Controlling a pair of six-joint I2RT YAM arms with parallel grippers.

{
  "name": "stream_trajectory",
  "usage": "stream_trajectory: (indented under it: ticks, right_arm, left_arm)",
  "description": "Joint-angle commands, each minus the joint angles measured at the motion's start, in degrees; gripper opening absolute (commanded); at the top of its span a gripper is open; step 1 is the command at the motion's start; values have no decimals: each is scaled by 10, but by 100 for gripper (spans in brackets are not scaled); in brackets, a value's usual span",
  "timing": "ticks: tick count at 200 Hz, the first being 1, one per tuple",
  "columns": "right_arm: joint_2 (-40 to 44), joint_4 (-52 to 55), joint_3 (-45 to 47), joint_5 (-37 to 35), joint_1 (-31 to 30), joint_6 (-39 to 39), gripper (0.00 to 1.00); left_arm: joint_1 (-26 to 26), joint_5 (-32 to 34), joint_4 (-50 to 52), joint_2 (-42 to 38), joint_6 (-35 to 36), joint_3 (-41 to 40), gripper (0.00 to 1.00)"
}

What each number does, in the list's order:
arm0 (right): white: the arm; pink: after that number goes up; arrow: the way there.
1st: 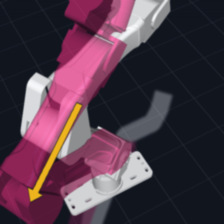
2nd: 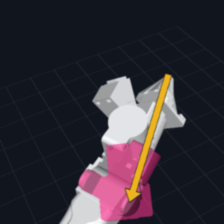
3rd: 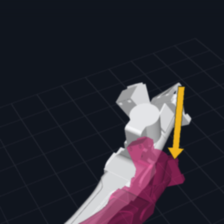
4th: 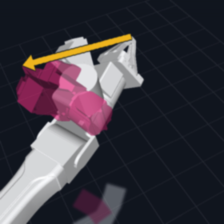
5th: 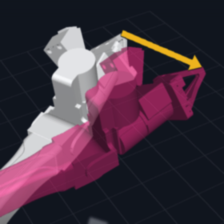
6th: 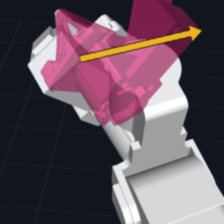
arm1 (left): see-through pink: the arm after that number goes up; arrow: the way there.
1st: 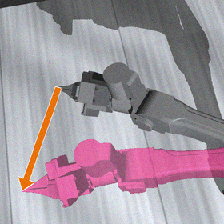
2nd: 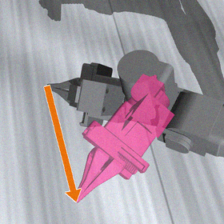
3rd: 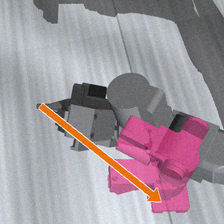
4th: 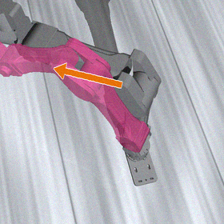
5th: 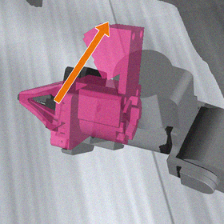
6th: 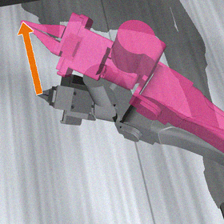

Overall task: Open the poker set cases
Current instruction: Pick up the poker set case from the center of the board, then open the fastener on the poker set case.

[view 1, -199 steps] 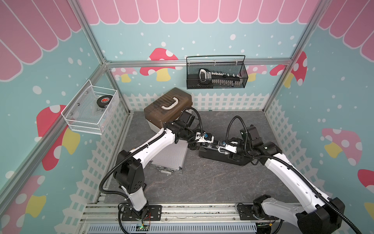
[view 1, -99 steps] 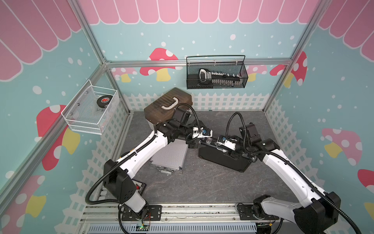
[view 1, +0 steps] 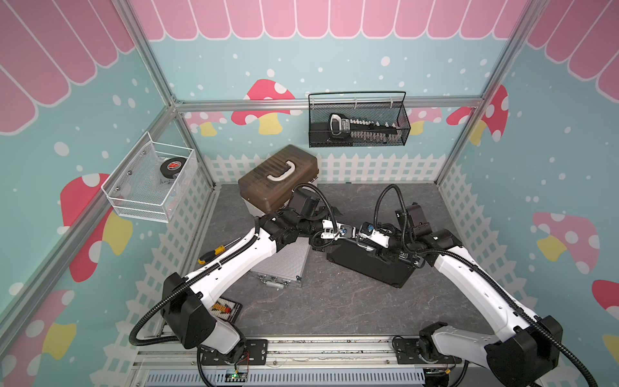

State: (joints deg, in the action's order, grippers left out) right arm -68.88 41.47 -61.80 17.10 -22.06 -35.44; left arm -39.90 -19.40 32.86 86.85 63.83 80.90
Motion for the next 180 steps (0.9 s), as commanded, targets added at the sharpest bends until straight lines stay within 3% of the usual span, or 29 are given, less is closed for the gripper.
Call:
stream_trajectory:
  ticks: [1, 43, 180]
  right_arm:
    - [3, 19, 20, 53, -3, 24, 0]
    - [8, 17, 28, 51, -7, 26, 0]
    - [7, 16, 31, 58, -8, 30, 0]
  left_arm:
    - [-4, 22, -40, 1, 20, -7, 91]
    - [-4, 17, -61, 7, 14, -6, 81]
    - [-6, 38, -101, 24, 26, -23, 73]
